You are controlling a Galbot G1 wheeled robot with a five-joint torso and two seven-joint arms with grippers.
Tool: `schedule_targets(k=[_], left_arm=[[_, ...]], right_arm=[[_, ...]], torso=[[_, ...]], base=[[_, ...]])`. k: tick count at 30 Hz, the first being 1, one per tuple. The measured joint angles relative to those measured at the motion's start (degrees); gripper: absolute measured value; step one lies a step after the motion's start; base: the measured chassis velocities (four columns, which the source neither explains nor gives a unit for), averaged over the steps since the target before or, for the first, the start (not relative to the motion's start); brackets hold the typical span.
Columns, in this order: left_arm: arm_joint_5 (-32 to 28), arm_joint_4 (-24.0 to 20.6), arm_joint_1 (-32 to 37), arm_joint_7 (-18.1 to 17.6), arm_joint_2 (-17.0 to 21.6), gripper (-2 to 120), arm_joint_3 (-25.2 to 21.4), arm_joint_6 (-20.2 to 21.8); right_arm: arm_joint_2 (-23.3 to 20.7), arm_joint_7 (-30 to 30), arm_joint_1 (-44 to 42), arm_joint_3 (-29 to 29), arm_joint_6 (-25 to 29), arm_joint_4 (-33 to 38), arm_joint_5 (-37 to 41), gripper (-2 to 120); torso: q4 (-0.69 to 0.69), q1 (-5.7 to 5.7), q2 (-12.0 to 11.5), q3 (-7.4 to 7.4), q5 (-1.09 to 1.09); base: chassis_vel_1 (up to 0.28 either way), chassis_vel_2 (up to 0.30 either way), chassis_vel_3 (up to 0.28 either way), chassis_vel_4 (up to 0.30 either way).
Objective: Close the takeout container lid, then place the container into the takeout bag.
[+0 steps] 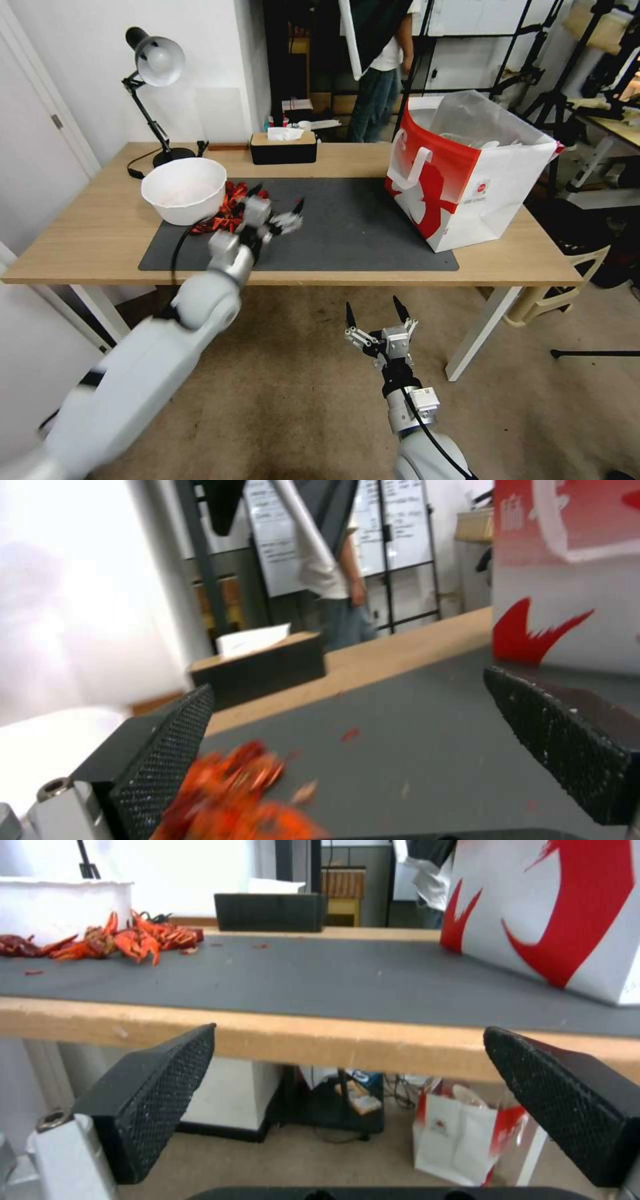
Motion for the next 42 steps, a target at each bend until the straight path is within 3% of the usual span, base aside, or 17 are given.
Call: schedule_targets(k=[1, 3, 4, 6, 8, 15, 23, 42], left_arm=[[0.00, 0.00, 0.00, 0.00, 0.00, 100, 0.00, 0.00], [1.91, -2.60, 7.43, -0.85, -0.36, 100, -4.55, -1.00], [2.90, -3.97, 12.05, -0.93, -1.32, 100, -7.24, -1.58], [3.36, -4.48, 14.01, -0.90, -1.87, 100, -8.35, -1.90], [6.27, -6.58, 22.62, -0.80, -5.21, 100, -12.87, -4.77], [10.30, -7.02, 32.14, -0.98, -9.75, 100, -16.26, -11.61], [9.59, -5.77, 35.01, 0.14, -12.88, 100, -17.97, -14.32], [9.18, -5.43, 34.50, 0.38, -12.99, 100, -17.78, -14.34]], right_arm=[[0.00, 0.00, 0.00, 0.00, 0.00, 0.00, 0.00, 100], [-0.43, -0.02, 0.23, 0.43, 0.07, 0.31, -0.01, 100], [-0.68, -0.04, 0.39, 0.67, 0.09, 0.47, 0.07, 100], [-0.77, -0.03, 0.47, 0.83, 0.10, 0.58, 0.14, 100], [-1.20, -0.03, 0.74, 1.43, 0.11, 1.14, 0.69, 100], [-1.93, -0.20, 0.34, 2.85, 0.28, 2.00, 2.17, 100], [-2.44, -0.46, -0.32, 3.61, -0.98, 3.09, 4.79, 100], [-2.44, -0.43, -0.36, 3.62, -1.25, 3.17, 4.95, 100]], torso=[[0.00, 0.00, 0.00, 0.00, 0.00], [-0.04, 0.00, 0.00, 0.01, 0.00], [0.02, 0.00, 0.00, 0.00, -0.01], [0.01, 0.00, 0.00, 0.01, 0.00], [0.03, -0.01, 0.01, 0.00, 0.00], [-0.01, 0.00, 0.00, 0.01, 0.00], [0.01, 0.01, -0.01, 0.02, -0.01], [0.01, 0.01, -0.01, 0.02, -0.01]], base=[[0.000, 0.000, 0.000, 0.000], [0.000, 0.000, 0.000, 0.000], [0.000, 0.000, 0.000, 0.000], [0.000, 0.000, 0.000, 0.000], [0.000, 0.000, 0.000, 0.000], [0.000, 0.000, 0.000, 0.000], [0.000, 0.000, 0.000, 0.000], [0.000, 0.000, 0.000, 0.000]])
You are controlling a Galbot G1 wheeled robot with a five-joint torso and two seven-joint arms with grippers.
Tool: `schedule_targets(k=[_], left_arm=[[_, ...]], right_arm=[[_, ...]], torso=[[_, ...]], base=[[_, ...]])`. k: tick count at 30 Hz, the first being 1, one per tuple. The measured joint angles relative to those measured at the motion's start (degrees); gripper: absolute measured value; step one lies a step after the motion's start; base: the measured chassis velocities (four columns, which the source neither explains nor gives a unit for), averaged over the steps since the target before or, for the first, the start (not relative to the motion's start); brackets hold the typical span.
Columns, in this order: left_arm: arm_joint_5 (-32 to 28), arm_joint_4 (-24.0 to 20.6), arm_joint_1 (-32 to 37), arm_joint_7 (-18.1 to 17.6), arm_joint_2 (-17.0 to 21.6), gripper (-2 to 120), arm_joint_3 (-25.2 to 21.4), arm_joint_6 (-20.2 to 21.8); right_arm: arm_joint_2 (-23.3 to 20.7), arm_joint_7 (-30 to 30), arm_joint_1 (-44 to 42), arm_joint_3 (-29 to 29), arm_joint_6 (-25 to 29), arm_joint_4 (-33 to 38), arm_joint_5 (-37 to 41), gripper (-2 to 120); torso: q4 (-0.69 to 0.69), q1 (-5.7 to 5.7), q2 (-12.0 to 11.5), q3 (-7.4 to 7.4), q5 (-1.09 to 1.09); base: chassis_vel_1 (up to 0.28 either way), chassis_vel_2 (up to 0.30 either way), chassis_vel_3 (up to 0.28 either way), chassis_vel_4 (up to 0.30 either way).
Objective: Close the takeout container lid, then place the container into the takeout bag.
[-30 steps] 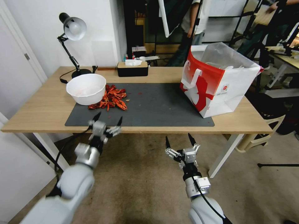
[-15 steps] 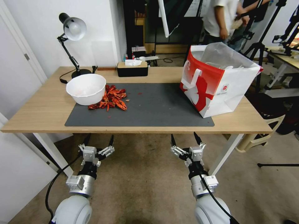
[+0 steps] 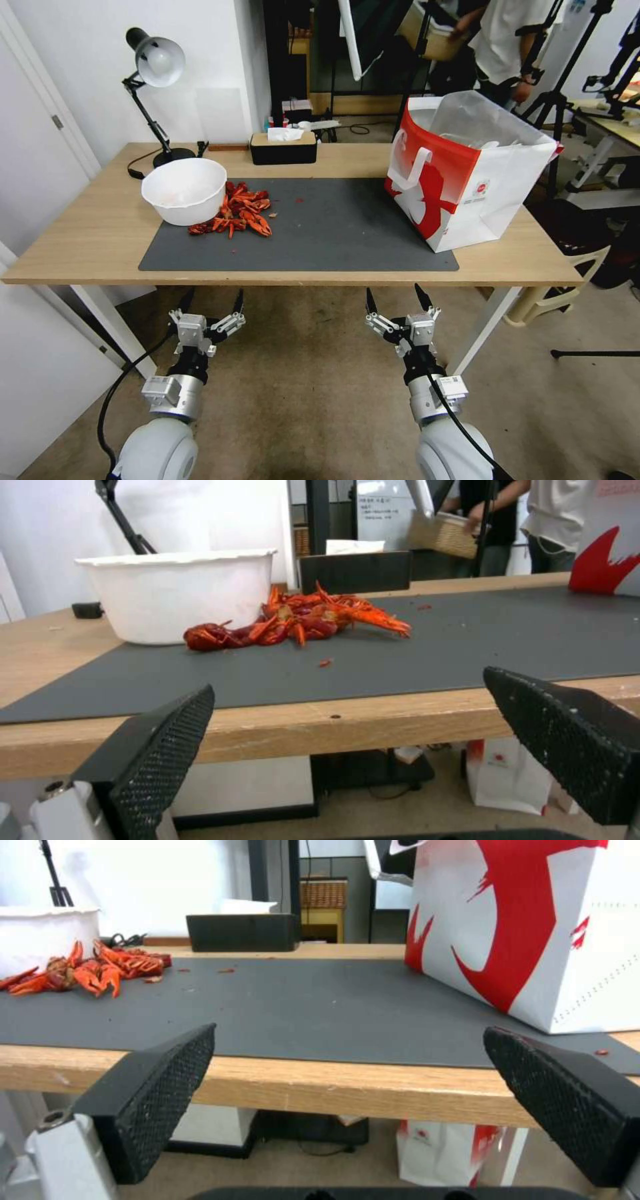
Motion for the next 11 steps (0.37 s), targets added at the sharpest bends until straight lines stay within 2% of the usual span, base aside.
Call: schedule_targets(k=[11], left_arm=[[-0.05, 0.05, -0.11, 0.01, 0.04, 100, 0.09, 0.09]], right_arm=[[0.01, 0.01, 0.01, -0.02, 0.00, 0.00, -0.02, 100]], torso=[[0.00, 0.00, 0.00, 0.00, 0.00]], base=[[0.000, 0.000, 0.000, 0.000]])
